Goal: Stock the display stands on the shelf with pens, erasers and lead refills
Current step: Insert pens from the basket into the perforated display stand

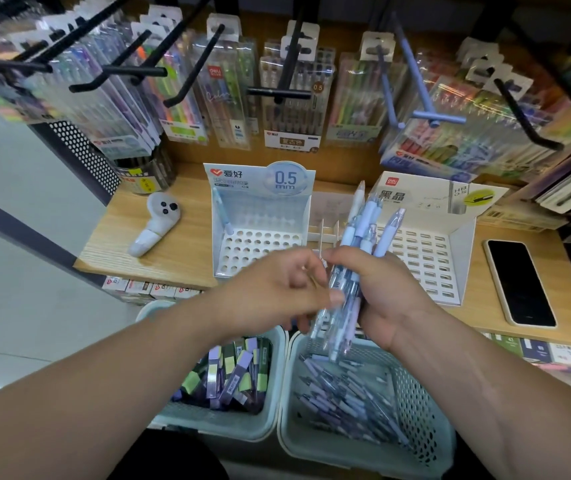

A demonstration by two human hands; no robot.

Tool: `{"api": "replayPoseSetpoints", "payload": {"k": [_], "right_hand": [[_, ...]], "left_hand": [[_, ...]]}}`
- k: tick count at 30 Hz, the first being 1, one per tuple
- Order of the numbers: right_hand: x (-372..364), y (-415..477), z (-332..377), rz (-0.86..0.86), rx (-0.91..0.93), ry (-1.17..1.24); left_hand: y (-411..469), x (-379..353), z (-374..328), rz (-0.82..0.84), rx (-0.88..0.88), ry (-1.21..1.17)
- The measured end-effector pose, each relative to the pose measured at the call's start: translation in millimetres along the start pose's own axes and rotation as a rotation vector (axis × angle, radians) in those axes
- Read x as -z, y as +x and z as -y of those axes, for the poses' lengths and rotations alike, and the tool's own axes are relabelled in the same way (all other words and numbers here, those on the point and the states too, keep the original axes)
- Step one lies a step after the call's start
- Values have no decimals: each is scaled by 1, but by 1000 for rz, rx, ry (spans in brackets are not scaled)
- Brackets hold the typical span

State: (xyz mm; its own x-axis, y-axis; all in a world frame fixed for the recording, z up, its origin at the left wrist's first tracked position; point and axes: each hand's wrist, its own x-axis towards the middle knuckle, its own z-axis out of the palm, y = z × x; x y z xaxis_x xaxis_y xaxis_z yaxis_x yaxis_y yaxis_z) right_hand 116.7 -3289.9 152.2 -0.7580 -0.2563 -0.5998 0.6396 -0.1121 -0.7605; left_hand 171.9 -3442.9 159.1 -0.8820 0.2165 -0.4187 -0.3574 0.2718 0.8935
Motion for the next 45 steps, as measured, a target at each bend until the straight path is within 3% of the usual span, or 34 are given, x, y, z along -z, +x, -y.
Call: {"api": "replayPoseSetpoints", "payload": {"k": [2,11,16,23,26,31,37,45], "right_hand": [[0,-2,1,-19,20,15],[6,1,13,-54,75,102],[10,2,14,-77,105,127],[14,6,9,-114,99,100],[14,8,5,-112,89,71],[14,8,1,-106,96,50],[17,9,-1,-93,109,32],[23,6,3,-114,97,16]], "left_hand": [[5,-7,7,34,15,-69],[13,-7,0,-123,7,-334],[14,8,9,-318,2,-610],[15,55,20,-666,-25,-575],[18,71,26,-838,-50,-459],[24,91,44,-1015,-43,29],[33,92,42,-992,-39,435],[50,89,45,-941,5,569]]}}
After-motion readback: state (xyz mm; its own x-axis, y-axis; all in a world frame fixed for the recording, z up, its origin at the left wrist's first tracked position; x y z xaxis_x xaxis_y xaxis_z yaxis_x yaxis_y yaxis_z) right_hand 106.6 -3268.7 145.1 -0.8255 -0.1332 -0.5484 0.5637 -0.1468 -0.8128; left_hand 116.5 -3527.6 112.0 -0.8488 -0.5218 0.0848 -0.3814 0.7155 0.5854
